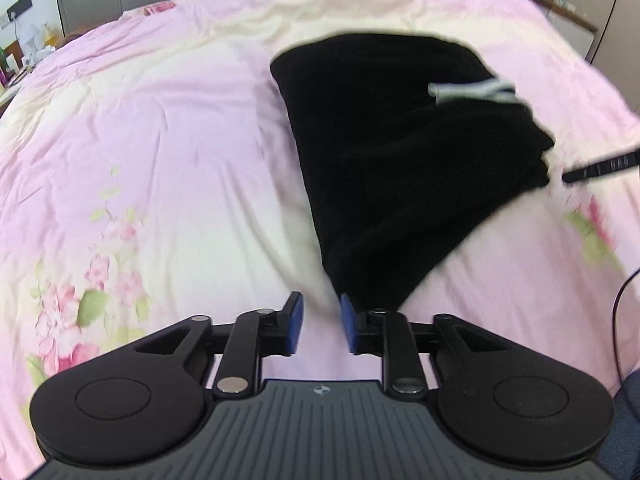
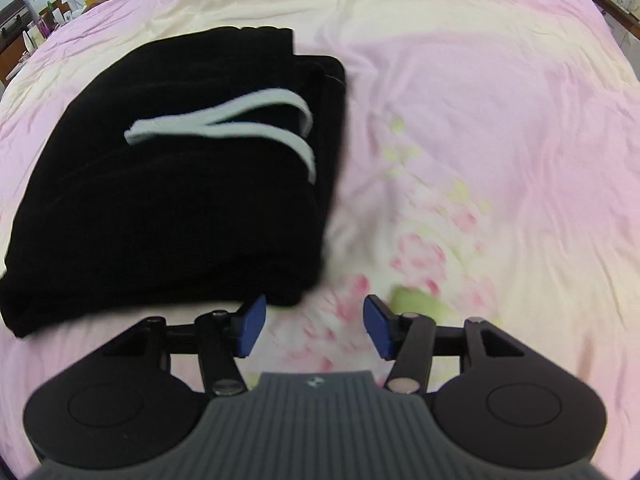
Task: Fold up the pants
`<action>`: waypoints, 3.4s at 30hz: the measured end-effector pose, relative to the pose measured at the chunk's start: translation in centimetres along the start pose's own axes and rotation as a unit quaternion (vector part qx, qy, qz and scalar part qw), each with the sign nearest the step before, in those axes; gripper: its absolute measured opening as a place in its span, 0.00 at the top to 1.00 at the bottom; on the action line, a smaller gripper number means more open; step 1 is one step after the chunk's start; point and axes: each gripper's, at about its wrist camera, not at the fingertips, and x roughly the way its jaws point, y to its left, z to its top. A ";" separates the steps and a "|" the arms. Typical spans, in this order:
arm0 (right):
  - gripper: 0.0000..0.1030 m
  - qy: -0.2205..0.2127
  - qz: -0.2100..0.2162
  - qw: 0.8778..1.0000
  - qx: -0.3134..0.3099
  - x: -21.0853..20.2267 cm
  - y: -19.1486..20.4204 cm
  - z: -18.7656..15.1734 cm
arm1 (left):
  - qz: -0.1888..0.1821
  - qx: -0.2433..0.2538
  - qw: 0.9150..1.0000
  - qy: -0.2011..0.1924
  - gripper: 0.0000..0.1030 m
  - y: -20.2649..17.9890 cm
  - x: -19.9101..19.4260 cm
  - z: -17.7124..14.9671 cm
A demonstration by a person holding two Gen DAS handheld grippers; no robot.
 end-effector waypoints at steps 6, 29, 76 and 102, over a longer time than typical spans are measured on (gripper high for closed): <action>0.26 -0.047 0.110 0.985 0.124 -3.1 -5.0 0.1 | -0.077 -0.107 0.990 -0.056 0.35 3.2 -0.1 6.1; 0.19 -0.015 0.239 0.955 0.176 10.2 -6.3 9.7 | -0.207 -0.211 0.955 -0.012 0.27 7.5 14.9 13.4; 0.66 -0.096 0.345 0.931 0.067 -13.9 23.5 7.1 | -0.029 -0.156 0.984 -0.076 0.54 21.3 -20.4 7.4; 0.66 0.022 0.310 0.945 0.105 7.1 34.9 4.4 | -0.079 -0.210 0.974 0.041 0.53 36.7 -0.4 -0.7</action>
